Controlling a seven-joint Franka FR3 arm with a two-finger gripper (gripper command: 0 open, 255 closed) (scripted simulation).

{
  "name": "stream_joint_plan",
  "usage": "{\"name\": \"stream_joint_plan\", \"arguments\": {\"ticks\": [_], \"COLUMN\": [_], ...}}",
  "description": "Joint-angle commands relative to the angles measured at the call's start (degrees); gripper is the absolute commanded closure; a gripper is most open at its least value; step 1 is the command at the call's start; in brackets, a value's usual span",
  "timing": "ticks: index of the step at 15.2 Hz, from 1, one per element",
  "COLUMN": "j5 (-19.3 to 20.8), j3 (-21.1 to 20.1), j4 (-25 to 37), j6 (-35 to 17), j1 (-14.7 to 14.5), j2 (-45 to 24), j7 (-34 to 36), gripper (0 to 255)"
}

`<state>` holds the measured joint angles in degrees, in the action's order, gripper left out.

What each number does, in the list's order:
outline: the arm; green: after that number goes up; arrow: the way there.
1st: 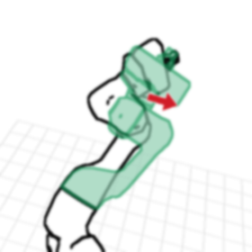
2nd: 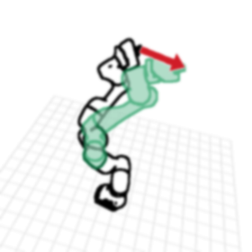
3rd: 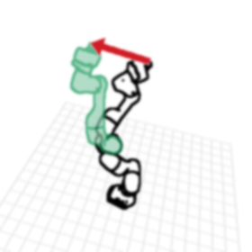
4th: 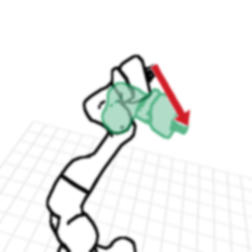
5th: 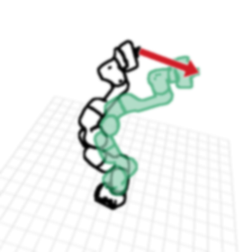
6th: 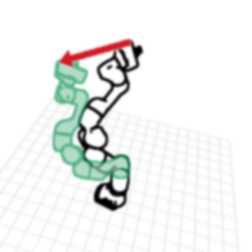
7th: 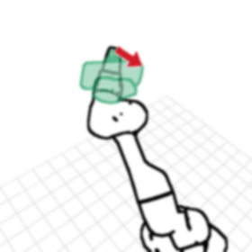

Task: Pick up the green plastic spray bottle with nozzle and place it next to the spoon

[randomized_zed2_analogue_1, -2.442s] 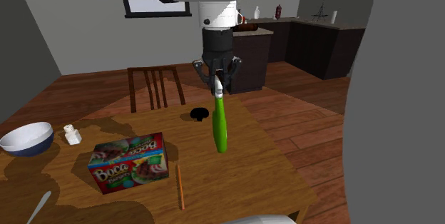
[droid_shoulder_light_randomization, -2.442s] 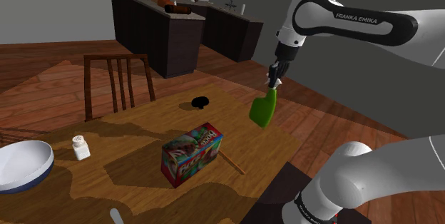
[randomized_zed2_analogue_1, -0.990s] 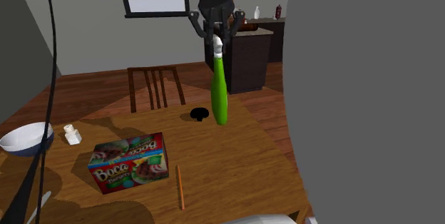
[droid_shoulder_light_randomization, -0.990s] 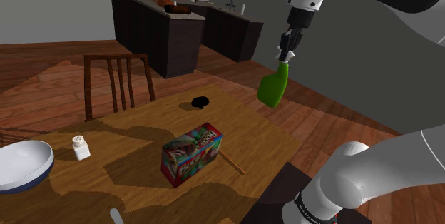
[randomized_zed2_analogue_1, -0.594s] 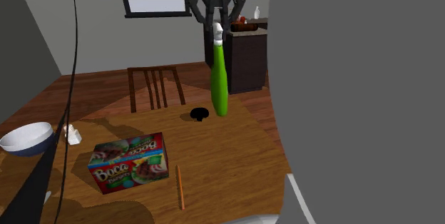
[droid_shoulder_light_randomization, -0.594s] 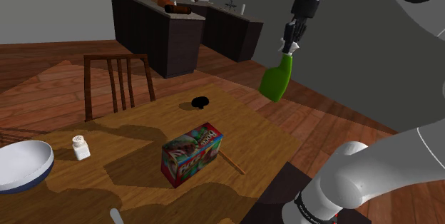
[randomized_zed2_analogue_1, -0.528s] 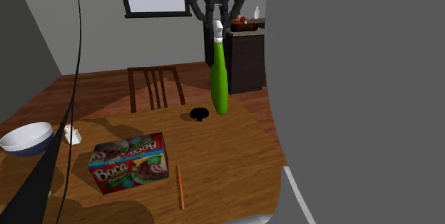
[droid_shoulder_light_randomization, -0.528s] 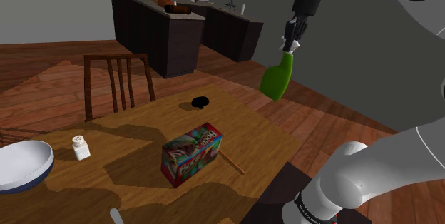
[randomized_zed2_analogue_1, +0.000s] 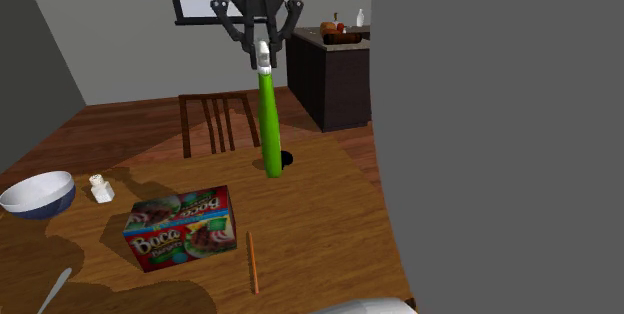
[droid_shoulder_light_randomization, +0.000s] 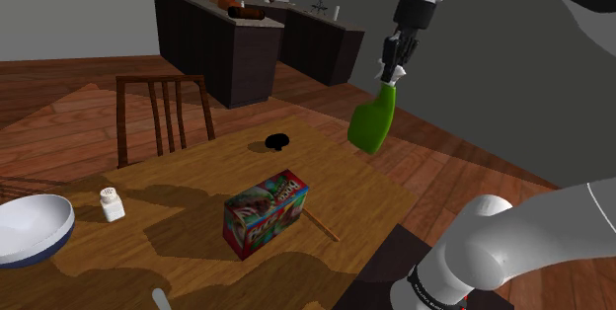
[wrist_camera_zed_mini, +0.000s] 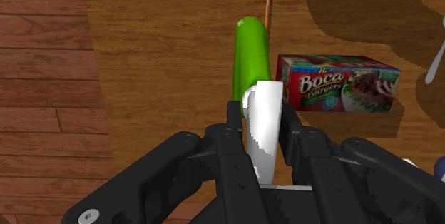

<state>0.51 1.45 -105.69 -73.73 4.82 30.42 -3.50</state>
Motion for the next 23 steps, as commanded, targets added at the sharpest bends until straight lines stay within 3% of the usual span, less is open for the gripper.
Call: {"name": "stream_joint_plan", "arguments": {"ticks": [1, 12, 23], "j5": [-1.17, -8.84, -15.44], "j3": [-2.08, -14.36, -28.20], "j4": [-2.81, -11.63, -12.88], "j6": [-1.13, -6.86, -14.24], "j1": [-0.59, -4.28, -7.27], "j2": [1.69, 5.68, 1.88], "j7": [2.77, 17.44, 32.08], "gripper": [255, 255, 255]}}
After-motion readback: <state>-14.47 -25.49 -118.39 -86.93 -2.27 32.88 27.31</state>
